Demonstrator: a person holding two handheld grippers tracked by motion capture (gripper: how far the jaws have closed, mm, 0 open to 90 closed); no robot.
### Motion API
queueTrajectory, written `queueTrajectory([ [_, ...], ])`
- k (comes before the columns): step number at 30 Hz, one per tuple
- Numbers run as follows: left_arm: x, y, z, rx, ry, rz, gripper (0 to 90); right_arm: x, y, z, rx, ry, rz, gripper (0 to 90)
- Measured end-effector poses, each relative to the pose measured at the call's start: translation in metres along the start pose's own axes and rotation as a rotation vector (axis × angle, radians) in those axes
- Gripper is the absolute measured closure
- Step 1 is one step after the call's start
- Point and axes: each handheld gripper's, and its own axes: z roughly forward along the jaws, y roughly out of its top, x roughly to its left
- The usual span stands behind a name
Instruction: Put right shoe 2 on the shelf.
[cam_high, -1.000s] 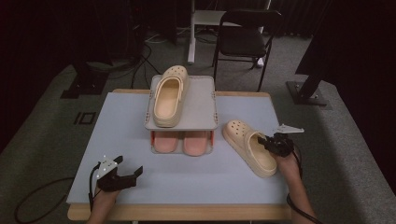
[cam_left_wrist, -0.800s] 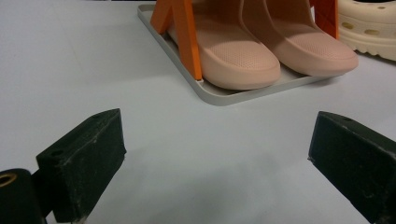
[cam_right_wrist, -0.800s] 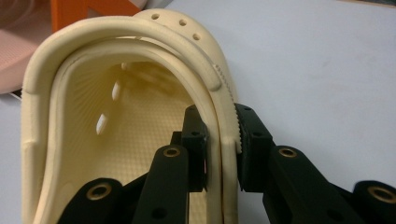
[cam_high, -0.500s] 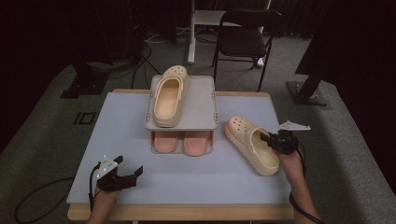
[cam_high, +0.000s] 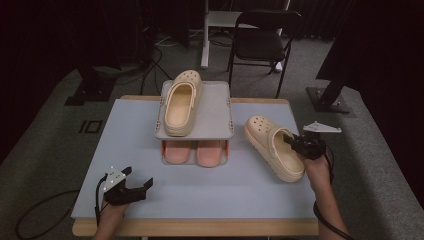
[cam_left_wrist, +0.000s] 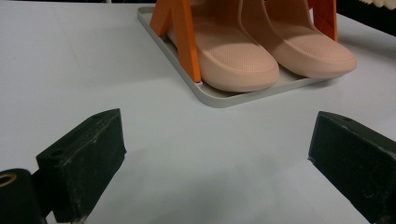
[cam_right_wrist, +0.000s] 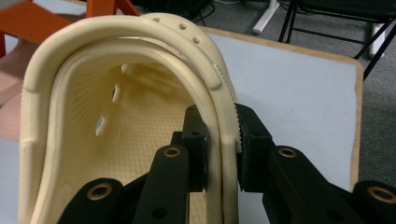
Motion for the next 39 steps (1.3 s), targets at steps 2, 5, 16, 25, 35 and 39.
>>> queueTrajectory([
  [2,0.0,0.0,0.0,0.001,-0.001,0.001,3.6,0.0,0.005,-0.003,-0.004,-0.005,0.002,76.2],
  [5,0.0,0.0,0.0,-0.001,-0.001,-0.001,3.6,0.002,0.012,-0.007,-0.015,-0.011,0.003,76.2],
  [16,0.0,0.0,0.0,0.0,0.0,0.001,3.5,0.008,0.041,-0.018,-0.063,-0.022,0.015,76.2],
  [25,0.0,0.0,-0.001,-0.002,0.001,-0.002,3.6,0.02,0.066,-0.017,-0.083,-0.041,0.015,76.2],
  [35,0.001,0.001,-0.002,-0.007,0.002,-0.004,3.6,0.036,0.095,-0.011,-0.105,-0.043,0.005,76.2],
  [39,0.002,0.001,-0.002,-0.007,0.001,-0.004,3.6,0.043,0.102,-0.006,-0.107,-0.039,0.0,76.2],
])
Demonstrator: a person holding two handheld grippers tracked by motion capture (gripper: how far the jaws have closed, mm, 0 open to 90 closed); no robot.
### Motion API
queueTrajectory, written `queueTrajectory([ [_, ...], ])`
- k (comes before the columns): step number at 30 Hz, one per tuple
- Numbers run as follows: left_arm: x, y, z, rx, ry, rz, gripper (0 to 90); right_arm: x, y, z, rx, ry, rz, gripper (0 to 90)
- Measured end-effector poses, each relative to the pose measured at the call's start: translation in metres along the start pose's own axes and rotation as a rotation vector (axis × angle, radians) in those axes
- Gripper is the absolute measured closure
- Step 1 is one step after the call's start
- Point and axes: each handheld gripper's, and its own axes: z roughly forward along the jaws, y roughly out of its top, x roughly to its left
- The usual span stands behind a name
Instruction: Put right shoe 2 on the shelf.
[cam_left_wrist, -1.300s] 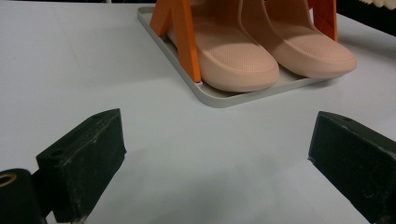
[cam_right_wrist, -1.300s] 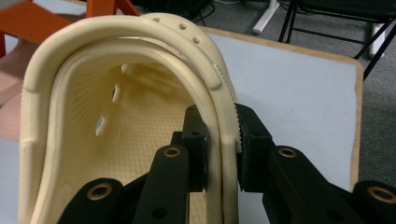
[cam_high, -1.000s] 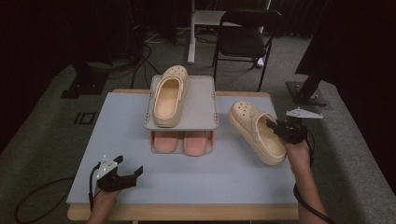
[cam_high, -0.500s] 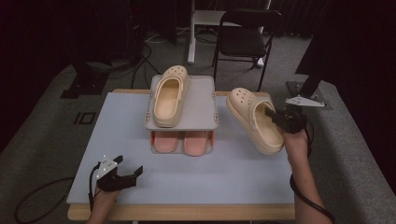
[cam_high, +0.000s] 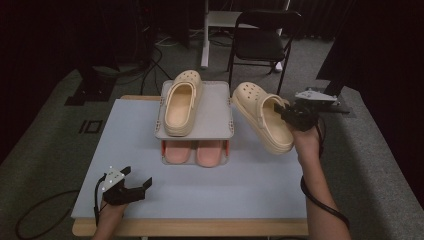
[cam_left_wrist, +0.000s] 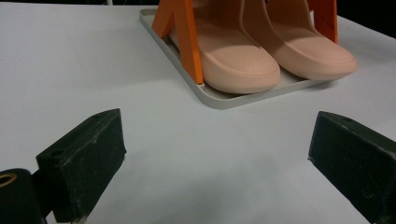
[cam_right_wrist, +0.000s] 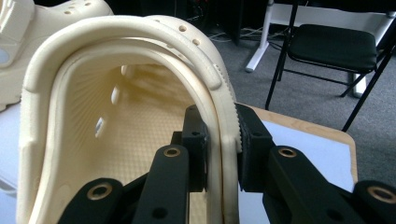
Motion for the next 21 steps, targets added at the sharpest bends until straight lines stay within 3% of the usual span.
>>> queueTrajectory([
  [15,0.002,0.0,-0.002,-0.007,-0.002,-0.005,3.5,0.027,0.02,0.024,-0.002,0.015,-0.005,76.2],
  [21,0.003,0.001,-0.002,-0.011,-0.002,-0.009,3.6,0.039,0.031,0.032,-0.002,0.001,-0.016,76.1],
])
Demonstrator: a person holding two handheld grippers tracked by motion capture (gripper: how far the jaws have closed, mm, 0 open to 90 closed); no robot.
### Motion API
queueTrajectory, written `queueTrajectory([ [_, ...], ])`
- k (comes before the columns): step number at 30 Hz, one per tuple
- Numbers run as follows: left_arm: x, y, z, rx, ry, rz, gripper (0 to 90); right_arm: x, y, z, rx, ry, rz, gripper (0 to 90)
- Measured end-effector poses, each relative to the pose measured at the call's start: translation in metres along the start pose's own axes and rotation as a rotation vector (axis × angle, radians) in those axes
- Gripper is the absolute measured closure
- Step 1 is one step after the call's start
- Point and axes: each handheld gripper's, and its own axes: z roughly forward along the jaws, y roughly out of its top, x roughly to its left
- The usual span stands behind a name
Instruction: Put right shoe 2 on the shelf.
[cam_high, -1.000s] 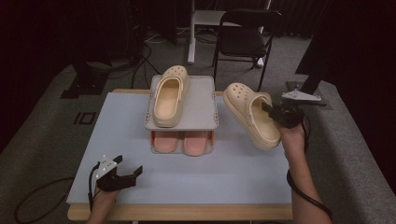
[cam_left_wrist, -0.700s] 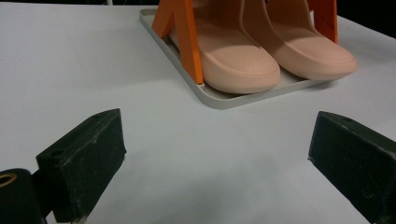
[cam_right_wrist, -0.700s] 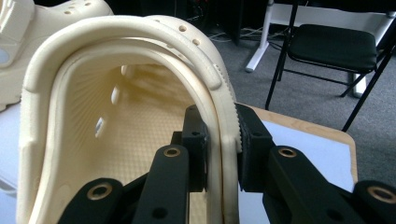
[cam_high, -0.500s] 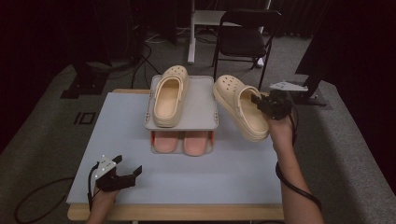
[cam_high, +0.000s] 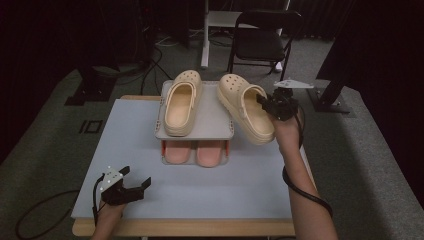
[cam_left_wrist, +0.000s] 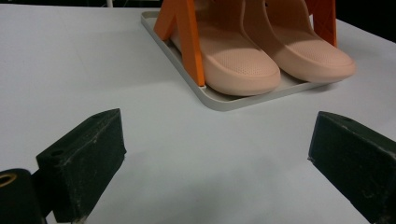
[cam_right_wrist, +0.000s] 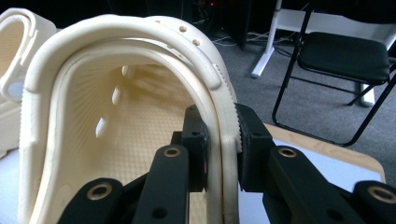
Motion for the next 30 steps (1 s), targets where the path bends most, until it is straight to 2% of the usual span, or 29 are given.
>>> queueTrajectory([
  [7,0.001,0.0,-0.001,0.0,-0.004,0.003,3.5,0.011,0.011,0.009,-0.005,-0.003,-0.009,76.1],
  [14,0.0,0.0,0.0,-0.002,-0.006,0.005,3.5,0.018,0.017,0.019,-0.002,-0.015,0.029,76.0],
  [19,0.001,0.001,-0.001,-0.004,-0.007,0.003,3.6,0.026,0.02,0.027,0.008,-0.027,0.017,76.0],
  [30,0.001,0.001,-0.001,-0.006,-0.01,0.006,3.6,0.039,0.026,0.043,0.024,-0.056,0.028,76.0],
])
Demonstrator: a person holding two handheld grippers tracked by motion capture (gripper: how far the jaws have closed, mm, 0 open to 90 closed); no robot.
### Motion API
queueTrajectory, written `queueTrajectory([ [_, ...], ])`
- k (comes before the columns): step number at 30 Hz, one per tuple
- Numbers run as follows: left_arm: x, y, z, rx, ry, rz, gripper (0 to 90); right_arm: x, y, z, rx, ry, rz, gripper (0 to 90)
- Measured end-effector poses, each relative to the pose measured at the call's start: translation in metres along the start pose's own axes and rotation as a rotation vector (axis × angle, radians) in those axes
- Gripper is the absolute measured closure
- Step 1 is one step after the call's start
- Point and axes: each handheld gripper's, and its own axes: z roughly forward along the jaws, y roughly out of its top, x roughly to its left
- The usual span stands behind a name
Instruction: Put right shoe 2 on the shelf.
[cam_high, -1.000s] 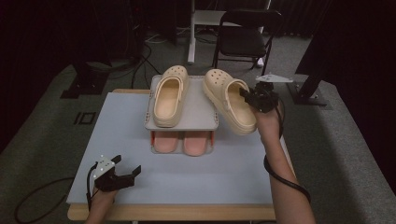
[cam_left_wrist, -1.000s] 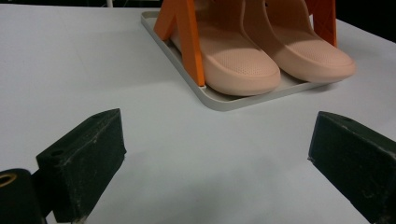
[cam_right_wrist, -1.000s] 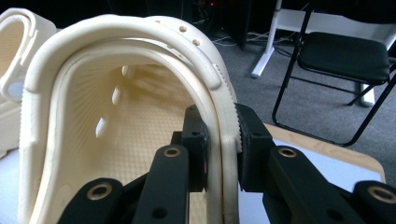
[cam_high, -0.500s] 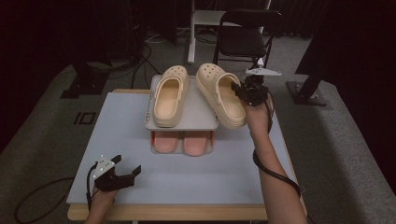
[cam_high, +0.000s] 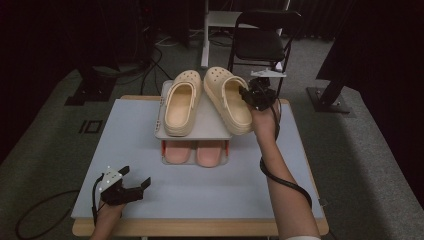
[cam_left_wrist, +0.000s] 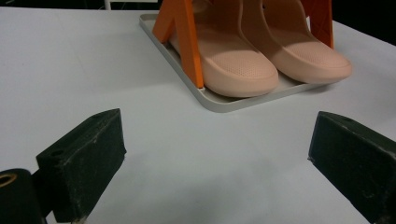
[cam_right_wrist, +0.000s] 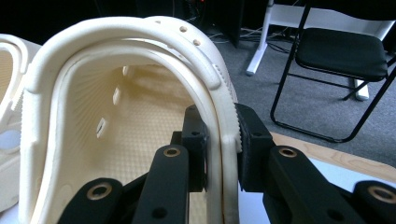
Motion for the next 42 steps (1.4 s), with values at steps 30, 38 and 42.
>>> queueTrajectory([
  [30,0.0,0.0,0.0,0.0,0.0,0.003,3.6,0.03,-0.006,0.022,0.073,-0.004,0.01,73.8],
  [38,0.0,0.0,0.0,-0.002,0.002,0.0,3.6,0.033,-0.009,0.021,0.072,0.041,0.011,69.7],
  [42,0.0,0.0,0.0,0.003,0.0,0.006,3.6,0.031,-0.01,0.015,0.057,0.085,0.035,62.2],
])
